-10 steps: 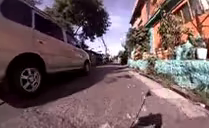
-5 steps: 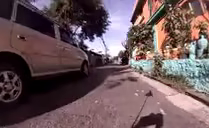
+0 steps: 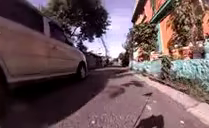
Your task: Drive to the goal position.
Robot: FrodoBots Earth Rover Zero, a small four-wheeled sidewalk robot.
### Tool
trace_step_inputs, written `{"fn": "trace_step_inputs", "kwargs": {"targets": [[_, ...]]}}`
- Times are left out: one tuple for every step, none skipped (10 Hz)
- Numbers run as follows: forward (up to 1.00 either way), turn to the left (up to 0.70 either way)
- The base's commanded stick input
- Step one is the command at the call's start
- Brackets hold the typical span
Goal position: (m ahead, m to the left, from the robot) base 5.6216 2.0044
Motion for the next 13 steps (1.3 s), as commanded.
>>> {"fn": "trace_step_inputs", "kwargs": {"targets": [[1.00,0.00],[1.00,0.00],[1.00,0.00],[1.00,0.00],[1.00,0.00],[1.00,0.00],[1.00,0.00],[1.00,0.00],[1.00,0.00],[1.00,0.00],[1.00,0.00],[1.00,0.00],[1.00,0.00]]}}
